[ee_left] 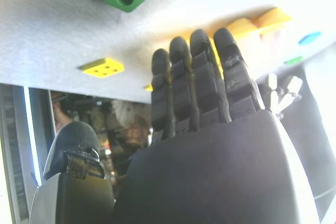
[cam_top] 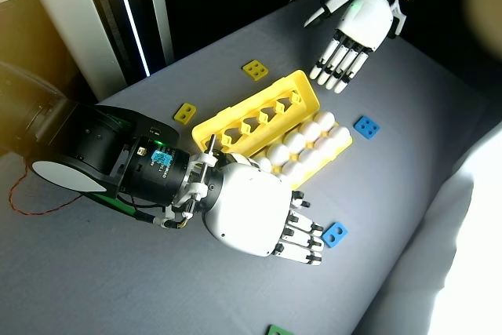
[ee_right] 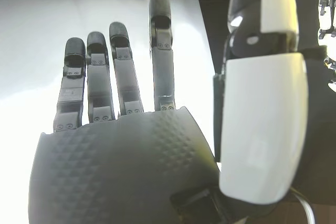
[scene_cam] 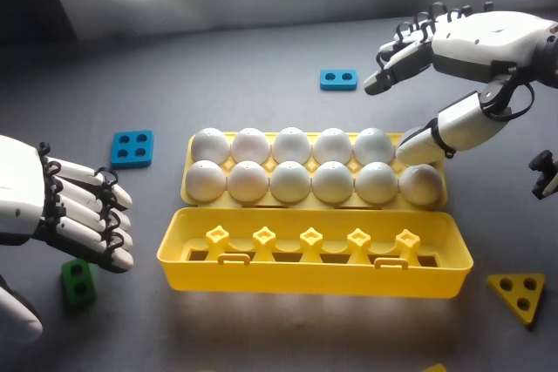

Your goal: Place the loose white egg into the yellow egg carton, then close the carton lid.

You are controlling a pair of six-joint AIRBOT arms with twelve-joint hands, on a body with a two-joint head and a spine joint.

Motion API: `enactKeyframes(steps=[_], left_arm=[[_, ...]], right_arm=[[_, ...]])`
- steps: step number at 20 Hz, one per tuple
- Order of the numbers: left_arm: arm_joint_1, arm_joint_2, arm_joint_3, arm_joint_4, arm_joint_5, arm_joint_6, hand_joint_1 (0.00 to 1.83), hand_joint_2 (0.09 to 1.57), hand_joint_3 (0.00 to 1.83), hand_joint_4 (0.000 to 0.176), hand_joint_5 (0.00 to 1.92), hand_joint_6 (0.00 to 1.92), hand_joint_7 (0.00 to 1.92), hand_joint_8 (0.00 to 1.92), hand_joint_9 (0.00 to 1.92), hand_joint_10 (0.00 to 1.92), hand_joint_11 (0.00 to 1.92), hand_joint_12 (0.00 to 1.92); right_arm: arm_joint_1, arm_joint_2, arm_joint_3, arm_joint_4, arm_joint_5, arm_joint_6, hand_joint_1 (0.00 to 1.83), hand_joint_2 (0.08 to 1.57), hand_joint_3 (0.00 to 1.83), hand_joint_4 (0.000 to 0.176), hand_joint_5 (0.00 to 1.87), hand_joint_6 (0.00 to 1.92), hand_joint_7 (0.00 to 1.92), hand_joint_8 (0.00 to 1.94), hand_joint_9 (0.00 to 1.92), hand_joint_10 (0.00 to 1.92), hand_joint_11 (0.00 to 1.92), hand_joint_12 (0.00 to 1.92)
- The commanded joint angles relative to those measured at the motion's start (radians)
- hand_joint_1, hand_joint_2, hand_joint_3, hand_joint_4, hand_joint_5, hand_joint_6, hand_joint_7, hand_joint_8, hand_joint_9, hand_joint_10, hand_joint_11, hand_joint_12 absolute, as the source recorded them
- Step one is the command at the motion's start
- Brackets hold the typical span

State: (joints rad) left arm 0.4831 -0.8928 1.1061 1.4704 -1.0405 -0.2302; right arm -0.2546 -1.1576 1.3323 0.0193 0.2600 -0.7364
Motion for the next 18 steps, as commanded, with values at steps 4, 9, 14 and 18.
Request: enactKeyframes(steps=[4,9,14,18], left_arm=[[0.001,0.019,0.001,-0.053,-0.045,0.000,0.00,1.18,0.00,0.000,0.34,0.00,0.33,0.00,0.26,0.00,0.00,0.38],[0.013,0.019,-0.006,-0.053,-0.045,0.003,0.00,1.18,0.00,0.000,0.33,0.00,0.32,0.00,0.25,0.00,0.00,0.36],[0.032,0.018,-0.031,-0.061,-0.045,0.009,0.00,1.17,0.00,0.000,0.31,0.00,0.30,0.00,0.24,0.00,0.00,0.36],[0.041,0.018,-0.054,-0.084,-0.039,0.011,0.00,1.17,0.00,0.000,0.27,0.00,0.26,0.00,0.21,0.00,0.00,0.33]], right_arm=[[-0.002,0.012,0.001,0.009,0.104,-0.005,0.64,0.87,0.00,0.123,0.34,0.00,0.15,0.00,0.05,0.00,0.00,0.10],[0.016,0.044,0.000,-0.320,0.095,0.217,0.63,0.85,0.00,0.015,0.17,0.00,0.13,0.00,0.09,0.00,0.00,0.16],[0.033,0.172,-0.087,-0.721,0.142,0.455,0.55,0.90,0.02,0.000,0.15,0.00,0.13,0.00,0.12,0.00,0.00,0.42],[0.033,0.300,-0.178,-0.949,0.200,0.673,0.49,1.08,0.04,0.000,0.21,0.01,0.13,0.00,0.14,0.01,0.00,0.58]])
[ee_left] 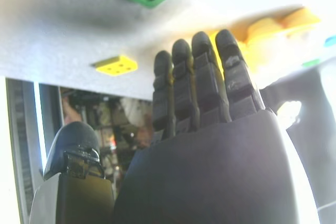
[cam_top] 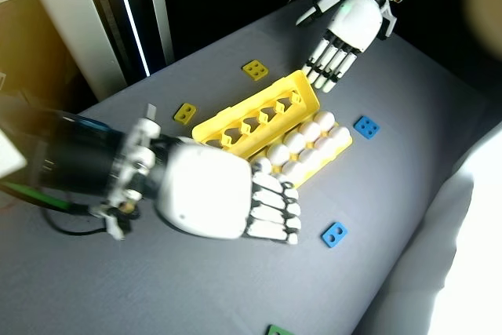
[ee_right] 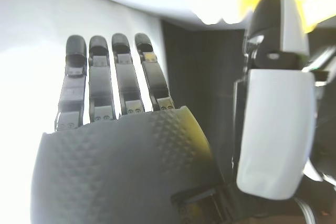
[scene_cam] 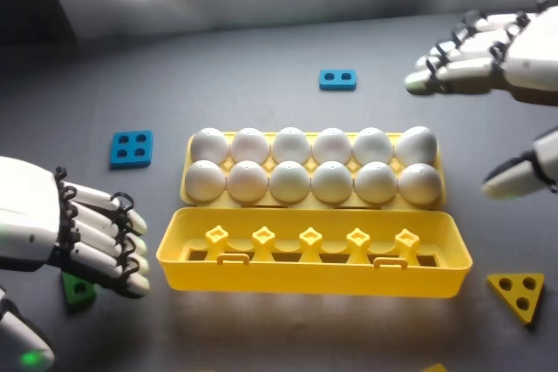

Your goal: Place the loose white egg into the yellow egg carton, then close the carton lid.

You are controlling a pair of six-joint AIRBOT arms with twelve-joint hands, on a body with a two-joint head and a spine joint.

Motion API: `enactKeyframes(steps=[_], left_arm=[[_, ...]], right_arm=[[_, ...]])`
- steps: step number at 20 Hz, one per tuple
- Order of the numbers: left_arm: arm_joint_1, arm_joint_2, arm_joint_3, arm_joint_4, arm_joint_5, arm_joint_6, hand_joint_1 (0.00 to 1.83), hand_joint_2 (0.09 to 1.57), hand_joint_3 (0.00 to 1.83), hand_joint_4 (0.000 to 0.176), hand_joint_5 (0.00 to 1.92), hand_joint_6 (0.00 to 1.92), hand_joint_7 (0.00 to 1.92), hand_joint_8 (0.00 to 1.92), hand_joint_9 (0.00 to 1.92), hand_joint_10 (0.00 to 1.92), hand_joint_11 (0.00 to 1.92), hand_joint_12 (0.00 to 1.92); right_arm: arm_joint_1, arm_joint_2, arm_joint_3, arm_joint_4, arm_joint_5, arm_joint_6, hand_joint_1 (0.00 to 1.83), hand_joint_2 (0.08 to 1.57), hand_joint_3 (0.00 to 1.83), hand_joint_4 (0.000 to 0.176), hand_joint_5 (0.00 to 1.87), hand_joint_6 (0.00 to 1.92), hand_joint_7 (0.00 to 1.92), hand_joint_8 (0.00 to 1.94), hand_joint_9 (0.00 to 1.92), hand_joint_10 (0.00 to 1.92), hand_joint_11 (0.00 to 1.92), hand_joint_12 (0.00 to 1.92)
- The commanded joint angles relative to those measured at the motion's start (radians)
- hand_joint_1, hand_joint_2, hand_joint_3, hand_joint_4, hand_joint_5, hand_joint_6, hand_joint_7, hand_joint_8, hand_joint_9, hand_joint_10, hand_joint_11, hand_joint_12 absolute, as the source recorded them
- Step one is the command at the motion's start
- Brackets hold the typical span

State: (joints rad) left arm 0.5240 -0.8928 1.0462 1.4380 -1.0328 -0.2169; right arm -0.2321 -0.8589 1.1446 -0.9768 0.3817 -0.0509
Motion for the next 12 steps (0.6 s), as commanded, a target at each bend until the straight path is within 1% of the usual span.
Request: enactKeyframes(steps=[1,2,3,4,5,7,8,9,10,12], left_arm=[[0.002,0.017,0.003,-0.053,-0.045,-0.002,0.00,1.18,0.00,0.000,0.28,0.00,0.26,0.00,0.22,0.00,0.00,0.35],[0.005,0.017,-0.003,-0.055,-0.043,0.001,0.00,1.18,0.00,0.000,0.28,0.00,0.27,0.00,0.22,0.00,0.00,0.35],[0.008,0.017,-0.008,-0.057,-0.042,0.003,0.00,1.18,0.00,0.000,0.27,0.00,0.26,0.00,0.21,0.00,0.00,0.33],[0.010,0.016,-0.012,-0.058,-0.042,0.004,0.00,1.16,0.00,0.000,0.29,0.00,0.28,0.00,0.22,0.00,0.00,0.38],[0.012,0.016,-0.018,-0.059,-0.038,0.007,0.00,1.16,0.00,0.000,0.29,0.01,0.28,0.00,0.22,0.01,0.00,0.39],[0.016,0.016,-0.027,-0.060,-0.031,0.011,0.00,1.16,0.00,0.000,0.27,0.00,0.25,0.00,0.20,0.00,0.00,0.30],[0.016,0.016,-0.032,-0.060,-0.028,0.013,0.00,1.17,0.00,0.000,0.27,0.00,0.25,0.00,0.19,0.00,0.00,0.29],[0.018,0.016,-0.036,-0.060,-0.025,0.015,0.00,1.17,0.00,0.000,0.26,0.00,0.24,0.00,0.19,0.00,0.00,0.28],[0.020,0.016,-0.041,-0.061,-0.022,0.018,0.00,1.17,0.00,0.000,0.27,0.00,0.24,0.00,0.19,0.00,0.00,0.28],[0.025,0.016,-0.048,-0.061,-0.019,0.022,0.00,1.17,0.00,0.000,0.25,0.00,0.22,0.00,0.17,0.00,0.00,0.23]], right_arm=[[0.010,0.023,-0.007,0.014,0.080,0.027,0.44,1.14,0.02,0.000,0.21,0.00,0.13,0.00,0.14,0.00,0.00,0.57],[0.007,0.067,-0.042,-0.016,0.078,0.062,0.37,1.20,0.02,0.000,0.20,0.00,0.13,0.00,0.14,0.00,0.00,0.56],[0.008,0.100,-0.064,-0.044,0.078,0.105,0.24,1.27,0.02,0.000,0.19,0.00,0.12,0.00,0.13,0.00,0.00,0.52],[0.010,0.124,-0.077,-0.057,0.078,0.136,0.05,1.36,0.03,0.000,0.15,0.00,0.08,0.00,0.09,0.00,0.00,0.44],[0.012,0.153,-0.092,-0.061,0.078,0.156,0.01,1.41,0.02,0.000,0.15,0.00,0.09,0.00,0.09,0.00,0.00,0.44],[0.012,0.190,-0.113,-0.061,0.078,0.162,0.00,1.47,0.01,0.000,0.18,0.00,0.13,0.01,0.11,0.01,0.00,0.47],[0.010,0.206,-0.123,-0.066,0.079,0.175,0.00,1.50,0.02,0.000,0.18,0.00,0.14,0.00,0.12,0.00,0.00,0.44],[0.009,0.219,-0.131,-0.093,0.091,0.195,0.00,1.52,0.02,0.000,0.19,0.01,0.15,0.01,0.13,0.01,0.00,0.44],[0.010,0.231,-0.138,-0.111,0.096,0.195,0.00,1.54,0.02,0.000,0.20,0.01,0.15,0.01,0.14,0.01,0.00,0.46],[0.014,0.250,-0.149,-0.113,0.110,0.195,0.00,1.56,0.02,0.000,0.20,0.00,0.16,0.00,0.15,0.01,0.00,0.49]])
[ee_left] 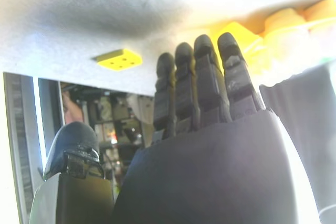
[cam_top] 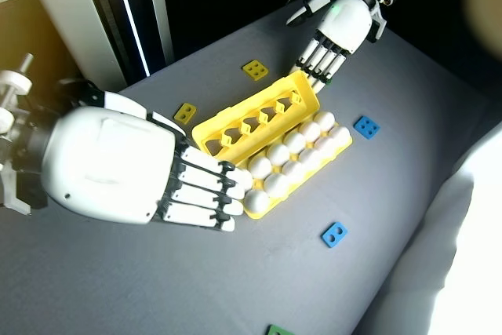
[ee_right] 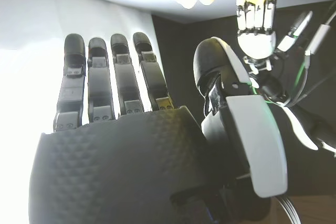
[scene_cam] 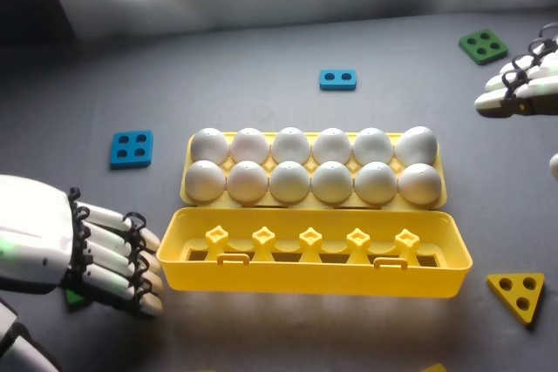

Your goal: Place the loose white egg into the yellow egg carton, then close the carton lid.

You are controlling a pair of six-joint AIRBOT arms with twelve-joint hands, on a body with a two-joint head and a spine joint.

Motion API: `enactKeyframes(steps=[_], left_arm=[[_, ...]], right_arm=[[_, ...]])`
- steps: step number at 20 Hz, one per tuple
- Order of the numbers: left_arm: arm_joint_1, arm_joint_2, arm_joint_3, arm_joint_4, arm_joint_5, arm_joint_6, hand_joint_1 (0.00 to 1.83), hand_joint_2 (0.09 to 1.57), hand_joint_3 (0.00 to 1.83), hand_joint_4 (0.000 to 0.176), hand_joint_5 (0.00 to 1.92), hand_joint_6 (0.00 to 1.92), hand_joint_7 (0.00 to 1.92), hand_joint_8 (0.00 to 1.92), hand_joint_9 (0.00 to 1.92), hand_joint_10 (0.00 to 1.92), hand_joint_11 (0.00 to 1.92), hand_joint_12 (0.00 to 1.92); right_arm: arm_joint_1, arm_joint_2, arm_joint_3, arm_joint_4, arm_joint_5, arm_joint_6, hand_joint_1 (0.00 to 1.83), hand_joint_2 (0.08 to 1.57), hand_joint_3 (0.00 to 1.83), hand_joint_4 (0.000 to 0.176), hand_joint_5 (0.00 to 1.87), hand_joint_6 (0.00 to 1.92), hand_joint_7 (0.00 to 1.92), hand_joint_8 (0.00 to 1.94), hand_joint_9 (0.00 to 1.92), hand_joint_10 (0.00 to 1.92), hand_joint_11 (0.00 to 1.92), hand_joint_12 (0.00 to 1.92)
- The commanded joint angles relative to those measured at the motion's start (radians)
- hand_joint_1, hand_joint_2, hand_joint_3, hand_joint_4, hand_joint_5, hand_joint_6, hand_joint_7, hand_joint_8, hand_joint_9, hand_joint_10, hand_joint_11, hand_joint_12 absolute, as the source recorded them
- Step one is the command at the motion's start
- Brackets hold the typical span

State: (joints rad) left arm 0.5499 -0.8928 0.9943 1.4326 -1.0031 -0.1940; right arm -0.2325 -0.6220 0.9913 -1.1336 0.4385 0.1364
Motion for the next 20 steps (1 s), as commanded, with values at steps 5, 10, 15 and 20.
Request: enactKeyframes(steps=[5,10,15,20], left_arm=[[0.006,0.013,-0.014,-0.056,-0.034,0.006,0.00,1.17,0.00,0.000,0.23,0.00,0.22,0.00,0.16,0.00,0.00,0.20],[0.009,0.010,-0.023,-0.074,-0.020,0.012,0.00,1.17,0.00,0.000,0.25,0.00,0.24,0.00,0.19,0.00,0.00,0.25],[0.015,0.001,-0.038,-0.074,0.002,0.023,0.00,1.15,0.00,0.000,0.20,0.00,0.20,0.00,0.17,0.00,0.00,0.26],[0.021,-0.007,-0.063,-0.074,0.023,0.033,0.00,1.17,0.00,0.000,0.18,0.00,0.19,0.00,0.15,0.00,0.00,0.23]], right_arm=[[0.020,0.027,-0.039,0.043,0.052,-0.010,0.00,1.57,0.02,0.000,0.20,0.00,0.18,0.00,0.17,0.01,0.00,0.55],[0.045,0.043,-0.095,0.012,0.039,-0.037,0.00,1.57,0.02,0.000,0.21,0.00,0.20,0.01,0.18,0.01,0.00,0.59],[0.045,0.048,-0.095,0.007,0.039,-0.037,0.00,1.56,0.00,0.000,0.20,0.00,0.19,0.00,0.19,0.00,0.00,0.61],[0.044,0.048,-0.096,0.004,0.039,-0.037,0.00,1.54,0.00,0.000,0.15,0.00,0.13,0.00,0.11,0.00,0.00,0.37]])
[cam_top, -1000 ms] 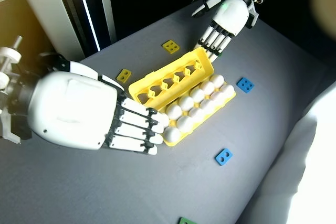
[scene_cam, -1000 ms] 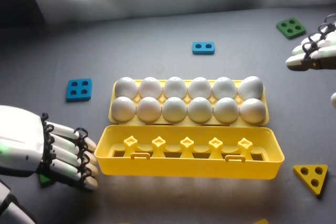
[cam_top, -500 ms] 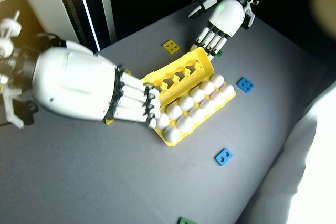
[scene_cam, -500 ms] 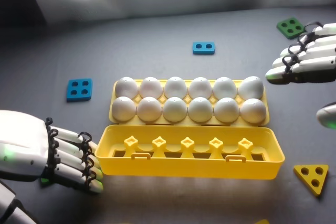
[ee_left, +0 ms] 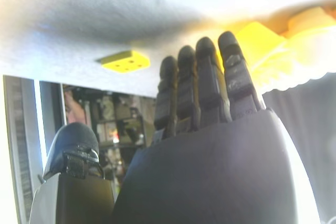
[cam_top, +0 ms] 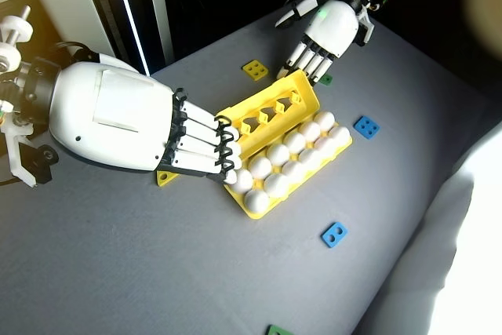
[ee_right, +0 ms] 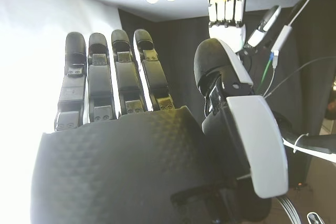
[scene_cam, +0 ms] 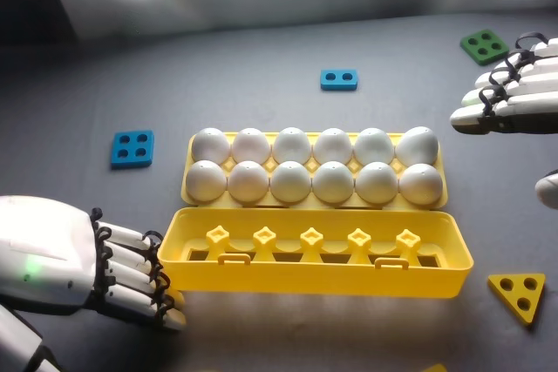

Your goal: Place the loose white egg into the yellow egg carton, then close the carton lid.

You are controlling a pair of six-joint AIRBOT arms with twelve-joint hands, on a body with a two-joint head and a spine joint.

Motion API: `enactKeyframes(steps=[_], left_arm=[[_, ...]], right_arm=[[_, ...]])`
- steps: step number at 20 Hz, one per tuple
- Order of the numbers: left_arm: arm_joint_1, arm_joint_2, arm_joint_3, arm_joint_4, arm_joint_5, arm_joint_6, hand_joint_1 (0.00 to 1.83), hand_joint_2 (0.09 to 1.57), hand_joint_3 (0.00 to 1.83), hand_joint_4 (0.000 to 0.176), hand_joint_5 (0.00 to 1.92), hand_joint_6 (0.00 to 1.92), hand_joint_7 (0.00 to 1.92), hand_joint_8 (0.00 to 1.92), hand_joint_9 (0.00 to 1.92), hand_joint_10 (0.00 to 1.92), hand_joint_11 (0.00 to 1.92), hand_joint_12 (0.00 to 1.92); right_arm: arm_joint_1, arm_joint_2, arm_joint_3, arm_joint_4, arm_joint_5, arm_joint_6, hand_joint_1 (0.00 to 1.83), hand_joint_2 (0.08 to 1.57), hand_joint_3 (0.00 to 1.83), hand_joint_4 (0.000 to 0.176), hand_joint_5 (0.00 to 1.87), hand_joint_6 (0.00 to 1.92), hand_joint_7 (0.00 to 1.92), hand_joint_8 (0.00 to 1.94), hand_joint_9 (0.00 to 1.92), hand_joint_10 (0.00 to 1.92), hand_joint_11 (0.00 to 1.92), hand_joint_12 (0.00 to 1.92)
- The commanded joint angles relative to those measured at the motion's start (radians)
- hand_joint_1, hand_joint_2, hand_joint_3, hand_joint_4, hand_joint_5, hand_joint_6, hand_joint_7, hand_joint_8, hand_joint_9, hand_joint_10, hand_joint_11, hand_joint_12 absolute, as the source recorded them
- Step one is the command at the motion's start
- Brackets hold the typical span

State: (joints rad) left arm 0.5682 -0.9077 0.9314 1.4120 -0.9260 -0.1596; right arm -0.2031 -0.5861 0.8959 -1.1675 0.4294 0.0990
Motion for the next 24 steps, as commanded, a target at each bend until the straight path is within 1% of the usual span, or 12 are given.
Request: enactKeyframes(steps=[1,2,4,7,9,10,11,18,20,22,23,24], left_arm=[[0.002,0.006,-0.003,-0.054,-0.048,-0.001,0.00,1.17,0.00,0.000,0.18,0.00,0.18,0.00,0.15,0.00,0.00,0.23],[0.002,0.005,-0.006,-0.054,-0.043,0.000,0.00,1.16,0.00,0.000,0.17,0.00,0.18,0.00,0.14,0.00,0.00,0.24],[0.000,0.004,-0.011,-0.054,-0.036,0.001,0.00,1.16,0.00,0.000,0.14,0.00,0.14,0.00,0.10,0.00,0.00,0.15],[-0.018,0.006,-0.010,-0.055,-0.033,-0.003,0.00,1.16,0.00,0.000,0.09,0.00,0.09,0.00,0.06,0.00,0.00,0.06],[-0.036,0.007,-0.003,-0.065,-0.033,-0.012,0.00,1.14,0.00,0.000,0.04,0.00,0.04,0.00,0.01,0.00,0.00,0.00],[-0.044,0.007,0.002,-0.071,-0.033,-0.017,0.00,1.15,0.00,0.000,0.05,0.00,0.04,0.00,0.02,0.00,0.00,0.00],[-0.052,0.007,0.007,-0.073,-0.033,-0.022,0.00,1.16,0.00,0.000,0.05,0.00,0.04,0.00,0.01,0.00,0.00,0.00],[-0.141,0.003,0.050,-0.102,-0.018,-0.040,0.00,1.15,0.00,0.000,0.08,0.01,0.07,0.01,0.05,0.01,0.02,0.01],[-0.147,-0.004,0.062,-0.104,0.003,-0.039,0.00,1.15,0.00,0.000,0.07,0.00,0.06,0.00,0.04,0.00,0.02,0.01],[-0.141,-0.009,0.065,-0.103,0.035,-0.021,0.00,1.15,0.00,0.000,0.08,0.01,0.07,0.00,0.04,0.00,0.02,0.01],[-0.136,-0.011,0.065,-0.103,0.053,-0.015,0.00,1.14,0.00,0.000,0.08,0.00,0.07,0.00,0.04,0.00,0.02,0.01],[-0.134,-0.013,0.067,-0.103,0.060,-0.013,0.00,1.14,0.00,0.000,0.07,0.00,0.06,0.00,0.04,0.00,0.02,0.01]], right_arm=[[0.015,0.012,0.000,0.033,0.048,0.000,0.00,1.53,0.00,0.000,0.15,0.00,0.13,0.00,0.11,0.00,0.00,0.35],[0.014,0.012,0.000,0.030,0.048,0.000,0.00,1.53,0.00,0.000,0.13,0.00,0.10,0.00,0.08,0.00,0.00,0.30],[0.013,0.012,-0.001,0.027,0.048,0.000,0.00,1.52,0.00,0.000,0.13,0.00,0.09,0.00,0.07,0.00,0.00,0.27],[0.013,0.012,-0.004,0.019,0.048,0.000,0.00,1.53,0.00,0.000,0.11,0.00,0.09,0.00,0.09,0.00,0.00,0.35],[0.013,0.013,-0.010,0.008,0.048,0.000,0.00,1.53,0.00,0.000,0.08,0.00,0.08,0.00,0.08,0.00,0.00,0.33],[0.013,0.013,-0.012,0.003,0.048,0.000,0.00,1.53,0.00,0.000,0.08,0.00,0.07,0.00,0.08,0.00,0.00,0.33],[0.013,0.013,-0.015,-0.002,0.048,0.000,0.00,1.53,0.00,0.000,0.09,0.00,0.09,0.00,0.09,0.00,0.00,0.38],[0.013,0.013,-0.019,-0.007,0.048,0.000,0.00,1.52,0.00,0.000,0.14,0.01,0.14,0.01,0.12,0.01,0.00,0.42],[0.013,0.013,-0.019,-0.007,0.048,0.000,0.00,1.53,0.00,0.000,0.17,0.01,0.17,0.00,0.14,0.00,0.00,0.46],[0.013,0.013,-0.019,-0.007,0.047,0.000,0.00,1.54,0.00,0.000,0.16,0.00,0.15,0.00,0.13,0.00,0.00,0.46],[0.014,0.013,-0.019,-0.007,0.047,0.000,0.00,1.54,0.00,0.000,0.18,0.01,0.17,0.01,0.15,0.01,0.00,0.51],[0.014,0.013,-0.019,-0.007,0.047,0.000,0.00,1.54,0.00,0.000,0.16,0.00,0.15,0.01,0.13,0.00,0.00,0.46]])
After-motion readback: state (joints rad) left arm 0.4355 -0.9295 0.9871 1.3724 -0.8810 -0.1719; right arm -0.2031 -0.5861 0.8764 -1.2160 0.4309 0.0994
